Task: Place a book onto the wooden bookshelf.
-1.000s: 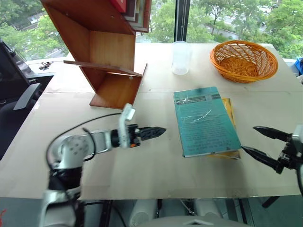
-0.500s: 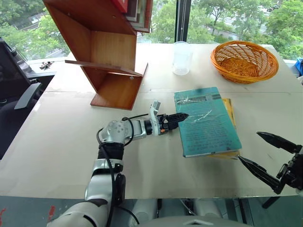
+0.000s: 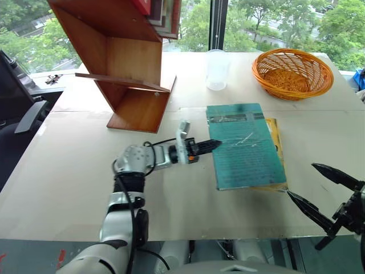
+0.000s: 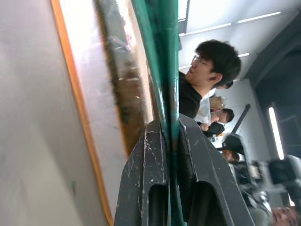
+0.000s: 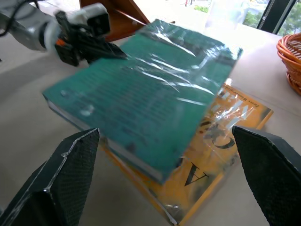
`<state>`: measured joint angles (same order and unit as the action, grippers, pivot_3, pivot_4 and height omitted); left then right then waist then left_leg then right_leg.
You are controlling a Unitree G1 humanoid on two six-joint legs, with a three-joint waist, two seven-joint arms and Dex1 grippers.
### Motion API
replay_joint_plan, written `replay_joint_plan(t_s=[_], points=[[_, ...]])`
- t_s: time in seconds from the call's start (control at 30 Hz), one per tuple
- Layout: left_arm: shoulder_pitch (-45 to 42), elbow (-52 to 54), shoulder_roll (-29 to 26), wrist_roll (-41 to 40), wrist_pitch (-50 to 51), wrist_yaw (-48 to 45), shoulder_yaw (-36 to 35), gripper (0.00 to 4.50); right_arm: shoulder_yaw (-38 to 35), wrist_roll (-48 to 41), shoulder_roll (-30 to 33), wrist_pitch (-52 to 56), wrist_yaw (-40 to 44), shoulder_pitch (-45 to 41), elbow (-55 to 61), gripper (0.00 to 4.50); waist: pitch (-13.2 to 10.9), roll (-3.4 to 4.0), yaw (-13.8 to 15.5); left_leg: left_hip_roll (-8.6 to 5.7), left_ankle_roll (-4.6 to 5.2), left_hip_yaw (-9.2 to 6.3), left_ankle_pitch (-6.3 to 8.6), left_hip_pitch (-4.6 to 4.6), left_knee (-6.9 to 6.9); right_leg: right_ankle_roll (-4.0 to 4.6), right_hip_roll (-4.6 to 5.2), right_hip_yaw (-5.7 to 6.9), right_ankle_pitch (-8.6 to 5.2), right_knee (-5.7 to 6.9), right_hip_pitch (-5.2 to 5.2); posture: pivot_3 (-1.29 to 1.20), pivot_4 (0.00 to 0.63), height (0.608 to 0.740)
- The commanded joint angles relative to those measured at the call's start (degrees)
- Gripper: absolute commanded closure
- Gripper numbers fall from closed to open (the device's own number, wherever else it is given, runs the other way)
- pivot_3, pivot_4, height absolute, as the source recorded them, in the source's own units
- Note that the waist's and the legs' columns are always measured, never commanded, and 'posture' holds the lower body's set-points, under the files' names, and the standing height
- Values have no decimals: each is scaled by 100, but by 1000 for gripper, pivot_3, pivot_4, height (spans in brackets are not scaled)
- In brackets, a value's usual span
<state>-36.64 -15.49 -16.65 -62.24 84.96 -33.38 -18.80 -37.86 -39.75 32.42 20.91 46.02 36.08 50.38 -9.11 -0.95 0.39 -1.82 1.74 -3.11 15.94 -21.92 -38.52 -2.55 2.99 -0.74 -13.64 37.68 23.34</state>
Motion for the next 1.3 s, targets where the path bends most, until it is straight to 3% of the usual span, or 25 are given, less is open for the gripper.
replay_joint_plan(t_s=[0.03,0.13,0.23,0.3,0.53,0.73,0.93,1.03,1.3], points=[[-208,604,-191,-527,444,279,-501,4436,82,2,126,-176,59,-225,-214,0,1,2,60,0,0,0,0,1,0,0,1,1,0,0,0,0,150,740],[-176,2049,-917,-322,-37,-136,-48,4436,205,-31,293,-221,130,-670,-603,0,-13,-20,43,-6,-1,-4,-1,-4,-1,0,3,4,0,-2,0,0,150,740],[-369,3433,-1654,295,-1389,-1052,561,4436,267,-58,394,-266,239,-937,-895,0,-14,-19,66,-5,-10,-1,-5,-7,5,2,4,-1,0,-8,3,0,150,740],[-807,3788,-2003,863,-2318,-1391,826,4436,247,-98,417,-289,313,-997,-1016,0,-16,-14,103,-6,-12,-1,-6,-8,12,3,6,2,-1,-18,2,0,150,740],[-2385,3006,-3864,3707,-5884,-2858,1769,4436,350,-137,462,-387,500,-1238,-1393,0,-18,5,4,-3,-12,20,-7,0,25,3,-7,-12,-2,-38,-1,0,150,740],[-3149,1530,-4959,5562,-7810,-3482,2365,4436,615,-179,668,-411,524,-2028,-1727,0,-27,4,-80,4,17,37,9,5,31,1,-40,-18,-1,-41,2,0,150,740],[-3123,746,-5901,6634,-8226,-4119,2689,4436,759,-338,865,-301,495,-2624,-1755,0,-44,-5,-109,4,30,38,16,-11,21,-4,-48,-7,-2,-25,19,0,150,740],[-3056,624,-6055,6983,-8021,-4247,2791,4436,874,-400,951,-222,438,-2933,-1756,0,-57,-16,-109,3,31,39,17,-17,18,-6,-47,-6,-4,-22,24,0,150,740],[-2338,712,-5579,7363,-7541,-4167,3016,4436,1232,-498,991,-120,340,-3599,-1733,0,-61,-21,-150,9,36,42,19,-7,13,-8,-51,-14,-5,4,26,0,150,740]])
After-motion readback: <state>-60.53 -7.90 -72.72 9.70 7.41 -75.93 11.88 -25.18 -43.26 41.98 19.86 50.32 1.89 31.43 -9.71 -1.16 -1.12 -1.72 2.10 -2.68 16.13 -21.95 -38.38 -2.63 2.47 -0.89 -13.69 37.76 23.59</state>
